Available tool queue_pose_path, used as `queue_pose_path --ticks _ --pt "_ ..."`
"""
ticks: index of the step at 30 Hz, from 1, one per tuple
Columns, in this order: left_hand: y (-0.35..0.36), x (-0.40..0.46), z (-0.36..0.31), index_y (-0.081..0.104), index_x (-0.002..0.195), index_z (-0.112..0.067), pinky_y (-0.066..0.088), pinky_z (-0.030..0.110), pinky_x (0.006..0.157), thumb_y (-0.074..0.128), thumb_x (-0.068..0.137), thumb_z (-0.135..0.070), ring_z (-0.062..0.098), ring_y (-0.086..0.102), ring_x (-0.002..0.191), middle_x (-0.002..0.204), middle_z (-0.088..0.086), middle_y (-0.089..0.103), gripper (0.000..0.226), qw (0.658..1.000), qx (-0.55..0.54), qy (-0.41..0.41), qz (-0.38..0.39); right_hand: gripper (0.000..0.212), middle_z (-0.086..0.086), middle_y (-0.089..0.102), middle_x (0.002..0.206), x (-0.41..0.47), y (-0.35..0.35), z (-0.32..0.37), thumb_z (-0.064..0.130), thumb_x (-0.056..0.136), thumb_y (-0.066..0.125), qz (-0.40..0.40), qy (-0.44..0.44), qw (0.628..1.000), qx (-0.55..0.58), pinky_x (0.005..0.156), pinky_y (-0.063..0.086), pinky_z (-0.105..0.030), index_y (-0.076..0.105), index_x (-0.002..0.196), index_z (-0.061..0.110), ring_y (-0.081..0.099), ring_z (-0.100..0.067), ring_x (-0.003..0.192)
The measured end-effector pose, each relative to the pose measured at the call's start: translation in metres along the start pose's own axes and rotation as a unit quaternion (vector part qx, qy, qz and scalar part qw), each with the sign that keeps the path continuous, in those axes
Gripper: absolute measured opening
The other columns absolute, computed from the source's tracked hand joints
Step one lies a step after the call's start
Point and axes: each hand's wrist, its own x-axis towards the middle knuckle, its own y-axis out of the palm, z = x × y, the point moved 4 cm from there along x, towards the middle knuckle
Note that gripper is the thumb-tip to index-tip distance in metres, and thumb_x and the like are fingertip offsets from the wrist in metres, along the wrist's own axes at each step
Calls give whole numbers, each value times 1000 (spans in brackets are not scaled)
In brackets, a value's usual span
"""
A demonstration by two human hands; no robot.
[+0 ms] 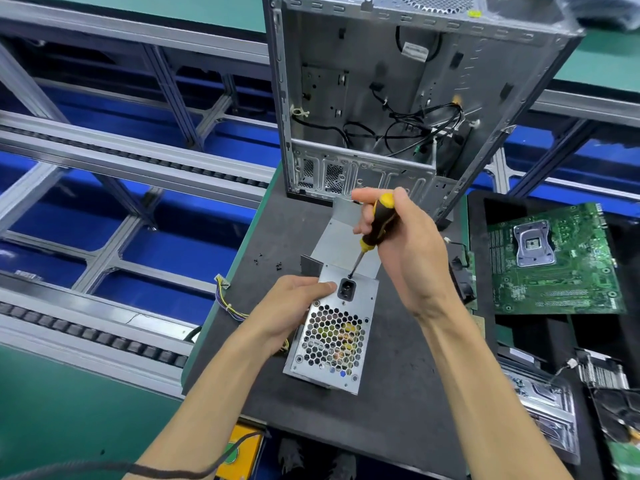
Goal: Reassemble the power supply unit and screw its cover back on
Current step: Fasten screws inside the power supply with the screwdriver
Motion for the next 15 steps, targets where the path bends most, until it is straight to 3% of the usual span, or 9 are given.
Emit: queue_pose_path --ticks 3,5,8,10,13,15 --pt "0 1 0 76 110 -1 59 41 92 61 100 -17 36 73 103 105 18 77 24 1000 -4 -2 1 21 1 73 86 -2 3 4 37 94 60 -1 -24 1000 -15 72 51 -29 62 98 17 70 -20 81" --pt "1 1 0 75 112 -1 56 47 98 61 100 -17 38 72 106 107 19 76 24 1000 -5 -4 1 22 1 69 77 -2 5 4 37 93 62 2 -34 999 -26 65 47 -26 53 97 17 61 -18 69" --pt "0 1 0 75 111 -1 55 50 100 61 100 -17 40 71 107 106 20 76 24 1000 -1 -5 -4 34 7 56 72 1 5 1 46 100 46 -10 -10 1000 -17 67 39 -26 65 108 19 46 -13 68" --pt "-1 0 1 76 110 -1 55 50 100 60 100 -17 40 71 107 105 20 76 24 1000 3 -7 -6 42 7 59 77 1 5 0 43 103 38 -12 6 1000 -3 70 40 -26 75 106 23 53 -12 73" --pt "-1 1 1 76 111 -2 54 50 101 61 100 -18 38 72 106 106 19 77 24 1000 3 -6 -4 23 -1 73 88 -1 6 4 34 101 52 -15 -14 999 -28 71 49 -27 71 96 20 69 -18 83" --pt "0 1 1 75 112 -2 54 50 101 61 100 -17 37 72 107 107 19 76 24 1000 3 -4 -1 16 -1 71 79 -1 8 6 33 95 63 -9 -32 999 -33 65 48 -29 57 93 18 65 -19 72"
